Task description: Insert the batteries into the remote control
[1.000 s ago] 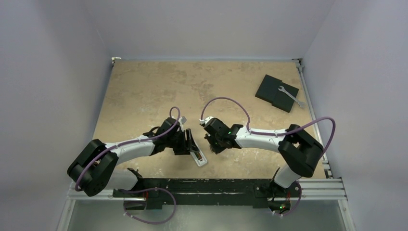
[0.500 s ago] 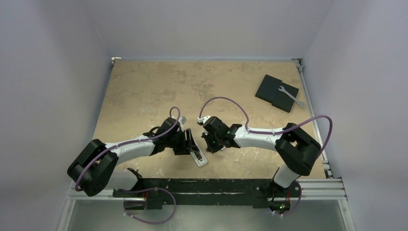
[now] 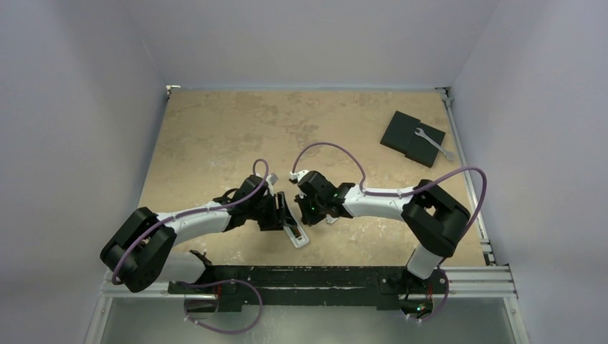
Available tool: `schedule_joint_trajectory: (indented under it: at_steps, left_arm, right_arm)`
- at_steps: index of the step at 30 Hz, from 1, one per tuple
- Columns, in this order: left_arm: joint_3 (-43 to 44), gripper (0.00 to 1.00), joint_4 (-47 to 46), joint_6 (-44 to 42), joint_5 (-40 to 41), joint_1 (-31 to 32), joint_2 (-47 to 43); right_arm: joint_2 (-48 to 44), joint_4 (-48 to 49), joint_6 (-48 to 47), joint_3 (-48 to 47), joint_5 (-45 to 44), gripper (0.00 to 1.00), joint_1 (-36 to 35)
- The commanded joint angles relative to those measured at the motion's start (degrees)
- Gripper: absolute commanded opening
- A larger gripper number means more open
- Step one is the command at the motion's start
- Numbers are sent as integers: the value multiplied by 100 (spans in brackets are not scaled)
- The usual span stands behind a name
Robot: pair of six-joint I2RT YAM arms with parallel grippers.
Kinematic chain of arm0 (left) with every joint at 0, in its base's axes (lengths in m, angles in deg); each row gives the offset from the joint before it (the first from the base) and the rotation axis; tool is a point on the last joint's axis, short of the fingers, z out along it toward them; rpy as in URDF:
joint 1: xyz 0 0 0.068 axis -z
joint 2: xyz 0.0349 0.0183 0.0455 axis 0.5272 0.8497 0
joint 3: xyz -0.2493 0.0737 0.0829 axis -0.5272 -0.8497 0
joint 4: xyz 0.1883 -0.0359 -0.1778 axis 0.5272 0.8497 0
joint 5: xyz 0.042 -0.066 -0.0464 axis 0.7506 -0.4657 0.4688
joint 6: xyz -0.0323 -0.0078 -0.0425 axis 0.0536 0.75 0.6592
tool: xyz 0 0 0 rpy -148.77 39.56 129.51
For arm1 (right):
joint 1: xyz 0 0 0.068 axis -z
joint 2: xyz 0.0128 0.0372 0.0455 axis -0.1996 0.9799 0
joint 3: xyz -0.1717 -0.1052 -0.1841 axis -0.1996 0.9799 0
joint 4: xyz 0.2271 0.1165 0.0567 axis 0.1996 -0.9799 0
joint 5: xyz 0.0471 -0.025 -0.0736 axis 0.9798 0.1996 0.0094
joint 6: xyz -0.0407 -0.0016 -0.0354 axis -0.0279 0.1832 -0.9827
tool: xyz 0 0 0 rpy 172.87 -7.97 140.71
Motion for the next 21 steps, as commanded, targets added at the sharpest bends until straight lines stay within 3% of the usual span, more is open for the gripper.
schedule_joint_trajectory:
  at_steps: [1, 21]
  left_arm:
    - [11, 55, 232, -320, 290, 21, 115]
    - [148, 55, 399, -531, 368, 29, 141]
  right_arm:
    - [186, 95, 100, -157, -145, 4, -10]
    - [413, 82, 95, -532, -773, 10, 95]
